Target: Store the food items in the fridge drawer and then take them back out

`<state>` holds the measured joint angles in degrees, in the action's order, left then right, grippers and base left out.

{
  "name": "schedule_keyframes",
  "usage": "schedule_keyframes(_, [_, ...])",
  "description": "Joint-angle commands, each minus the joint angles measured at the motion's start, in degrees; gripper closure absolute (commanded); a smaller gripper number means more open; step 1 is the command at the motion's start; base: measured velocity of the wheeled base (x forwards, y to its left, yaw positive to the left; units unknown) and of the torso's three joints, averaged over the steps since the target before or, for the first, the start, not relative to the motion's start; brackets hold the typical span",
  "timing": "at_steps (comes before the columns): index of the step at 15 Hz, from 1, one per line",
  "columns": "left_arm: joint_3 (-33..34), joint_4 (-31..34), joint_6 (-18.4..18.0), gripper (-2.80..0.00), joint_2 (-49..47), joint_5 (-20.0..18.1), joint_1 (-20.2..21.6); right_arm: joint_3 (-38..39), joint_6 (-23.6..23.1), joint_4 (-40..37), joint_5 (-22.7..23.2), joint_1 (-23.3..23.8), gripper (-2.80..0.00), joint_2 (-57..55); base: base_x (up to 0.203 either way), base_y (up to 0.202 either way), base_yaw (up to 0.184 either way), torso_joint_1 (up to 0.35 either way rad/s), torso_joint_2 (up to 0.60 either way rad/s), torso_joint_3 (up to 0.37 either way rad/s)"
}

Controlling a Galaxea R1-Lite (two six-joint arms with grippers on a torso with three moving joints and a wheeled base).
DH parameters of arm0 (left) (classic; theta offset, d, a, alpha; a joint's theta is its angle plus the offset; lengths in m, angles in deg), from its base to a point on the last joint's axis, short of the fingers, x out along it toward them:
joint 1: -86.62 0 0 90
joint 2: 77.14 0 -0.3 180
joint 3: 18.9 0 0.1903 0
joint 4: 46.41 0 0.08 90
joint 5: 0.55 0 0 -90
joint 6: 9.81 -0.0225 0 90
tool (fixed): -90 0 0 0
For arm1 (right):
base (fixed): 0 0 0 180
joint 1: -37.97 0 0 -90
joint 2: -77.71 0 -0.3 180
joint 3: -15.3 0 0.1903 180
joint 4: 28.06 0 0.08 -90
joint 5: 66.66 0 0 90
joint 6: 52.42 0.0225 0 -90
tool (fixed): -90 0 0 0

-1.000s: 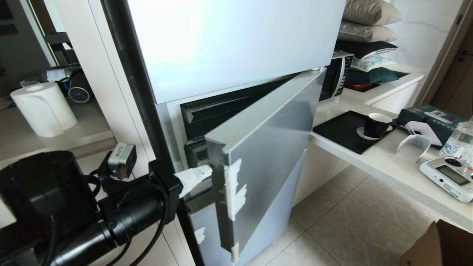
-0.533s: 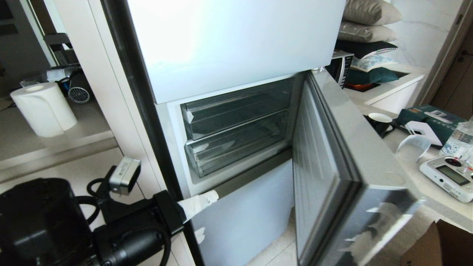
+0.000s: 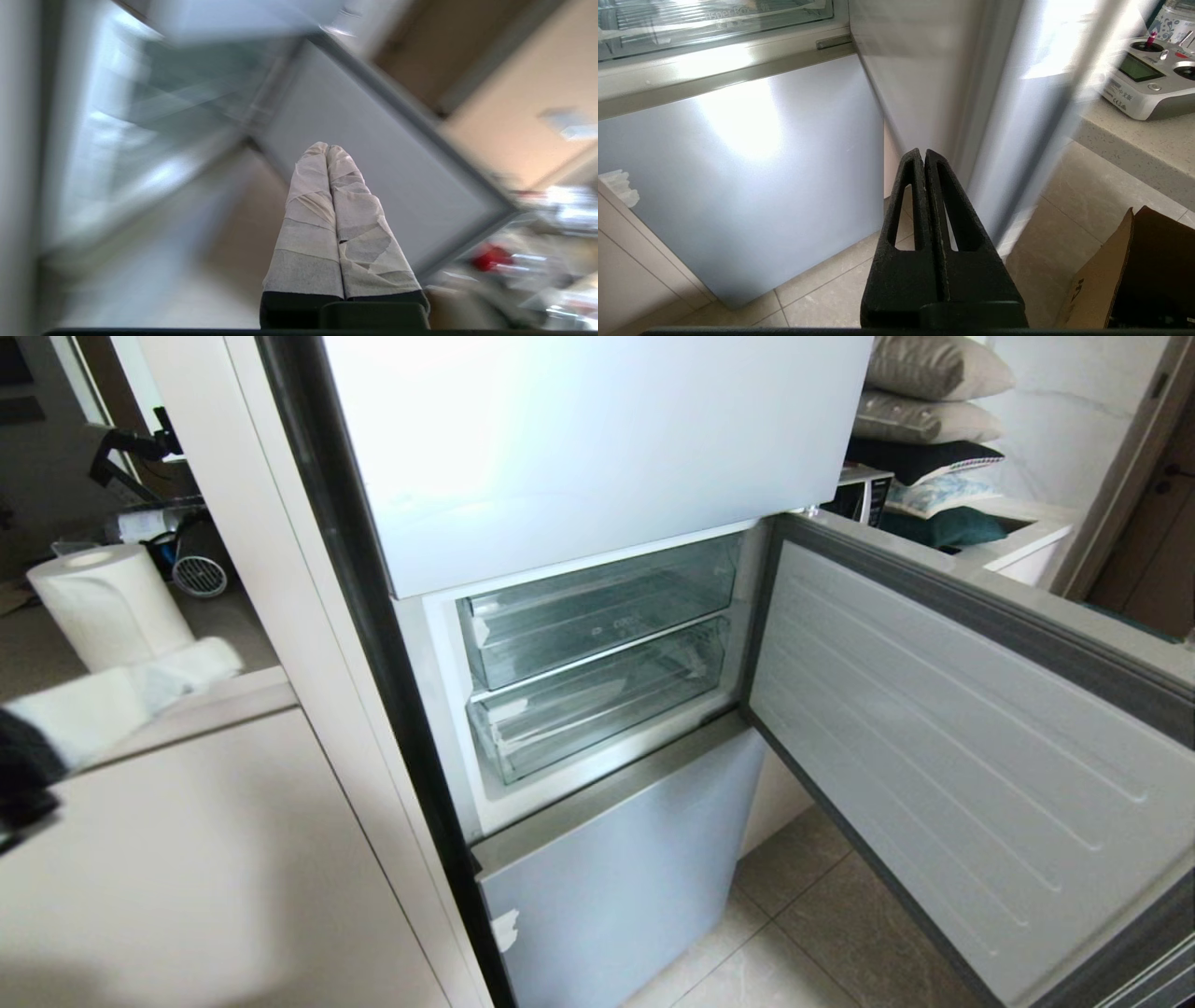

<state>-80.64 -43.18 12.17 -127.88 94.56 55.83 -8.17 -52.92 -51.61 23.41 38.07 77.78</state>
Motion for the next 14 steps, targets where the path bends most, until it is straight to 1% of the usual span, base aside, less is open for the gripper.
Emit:
schedule_keyframes(1, [-2.25, 16.32, -5.38, 0.00, 14.10, 2.22, 11.67, 0.01, -0.03, 0.01, 0.01, -0.01, 0.00, 0.01, 0.000, 0.000, 0.000, 0.000, 0.00, 0.000])
schedule_keyframes(3, [0.52, 18.59, -6.86, 0.00, 19.31, 3.30, 24.00, 0.01, -0.03, 0.01, 0.01, -0.01, 0.00, 0.01, 0.000, 0.000, 0.000, 0.000, 0.00, 0.000])
schedule_keyframes(4, [4.42, 19.23, -7.35, 0.00, 23.55, 3.47, 28.98, 0.01, -0.03, 0.01, 0.01, -0.01, 0.00, 0.01, 0.000, 0.000, 0.000, 0.000, 0.00, 0.000])
schedule_keyframes(5, [10.00, 19.68, -7.75, 0.00, 27.03, 3.10, 31.56, 0.01, -0.03, 0.01, 0.01, -0.01, 0.00, 0.01, 0.000, 0.000, 0.000, 0.000, 0.00, 0.000])
schedule_keyframes(6, [16.50, 20.01, -8.41, 0.00, 30.33, 1.82, 32.26, 0.01, -0.03, 0.01, 0.01, -0.01, 0.00, 0.01, 0.000, 0.000, 0.000, 0.000, 0.00, 0.000])
schedule_keyframes(7, [22.59, 20.23, -10.13, 0.00, 32.73, 0.37, 32.53, 0.01, -0.03, 0.01, 0.01, -0.01, 0.00, 0.01, 0.000, 0.000, 0.000, 0.000, 0.00, 0.000])
schedule_keyframes(8, [28.38, 20.34, -14.38, 0.00, 34.42, -0.43, 32.71, 0.01, -0.03, 0.01, 0.01, -0.01, 0.00, 0.01, 0.000, 0.000, 0.000, 0.000, 0.00, 0.000])
schedule_keyframes(9, [33.42, 20.49, -19.72, 0.00, 35.72, -0.84, 32.82, 0.01, -0.03, 0.01, 0.01, -0.01, 0.00, 0.01, 0.000, 0.000, 0.000, 0.000, 0.00, 0.000])
schedule_keyframes(10, [36.04, 21.03, -23.58, 0.00, 37.20, -2.61, 32.84, 0.01, -0.03, 0.01, 0.01, -0.01, 0.00, 0.01, 0.000, 0.000, 0.000, 0.000, 0.00, 0.000])
schedule_keyframes(11, [37.42, 21.71, -26.10, 0.00, 39.12, -5.12, 32.53, 0.01, -0.03, 0.01, 0.01, -0.01, 0.00, 0.01, 0.000, 0.000, 0.000, 0.000, 0.00, 0.000])
schedule_keyframes(13, [37.62, 22.14, -29.27, 0.00, 43.92, -7.14, 31.23, 0.01, -0.03, 0.01, 0.01, -0.01, 0.00, 0.01, 0.000, 0.000, 0.000, 0.000, 0.00, 0.000])
schedule_keyframes(14, [37.64, 22.20, -30.05, 0.00, 46.78, -7.86, 30.93, 0.01, -0.03, 0.01, 0.01, -0.01, 0.00, 0.01, 0.000, 0.000, 0.000, 0.000, 0.00, 0.000])
